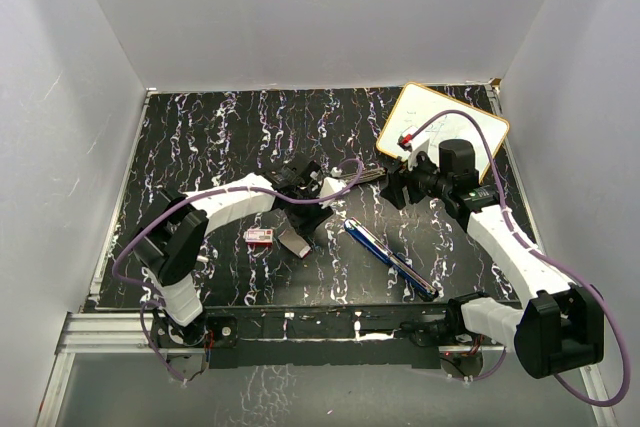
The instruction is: Load the staples into the stapler
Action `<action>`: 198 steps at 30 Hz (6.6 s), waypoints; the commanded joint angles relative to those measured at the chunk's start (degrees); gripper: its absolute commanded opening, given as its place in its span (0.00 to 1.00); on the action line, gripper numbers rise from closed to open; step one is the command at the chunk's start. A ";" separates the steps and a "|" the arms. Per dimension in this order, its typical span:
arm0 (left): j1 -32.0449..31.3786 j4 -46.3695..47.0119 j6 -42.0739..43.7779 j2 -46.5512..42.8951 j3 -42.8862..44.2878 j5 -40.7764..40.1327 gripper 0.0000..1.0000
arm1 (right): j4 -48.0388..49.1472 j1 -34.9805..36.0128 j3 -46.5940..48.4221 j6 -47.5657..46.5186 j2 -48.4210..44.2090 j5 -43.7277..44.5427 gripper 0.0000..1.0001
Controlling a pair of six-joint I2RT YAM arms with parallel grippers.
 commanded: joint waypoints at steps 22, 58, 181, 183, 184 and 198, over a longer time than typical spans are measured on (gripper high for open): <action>2.90 -0.83 2.51 0.45 2.18 2.42 0.41 | 3.19 -1.05 -0.98 -0.24 -1.30 -1.67 0.66; 13.26 -3.55 7.29 -9.29 -4.59 13.06 0.56 | 2.66 -1.29 -1.24 -0.89 -1.51 -2.62 0.66; 27.81 59.72 -53.42 -10.07 -9.25 61.66 0.11 | 36.94 10.67 14.06 33.75 23.95 -28.61 0.70; 27.78 59.02 -52.90 -10.37 -9.46 61.35 0.11 | 37.85 11.48 14.54 35.16 24.66 -28.35 0.71; 27.69 58.99 -52.86 -10.66 -9.62 61.25 0.12 | 38.14 11.68 14.73 36.01 24.96 -28.35 0.71; 27.44 61.68 -54.75 -12.58 -10.86 60.55 0.13 | 42.61 12.32 15.11 41.42 25.73 -31.53 0.72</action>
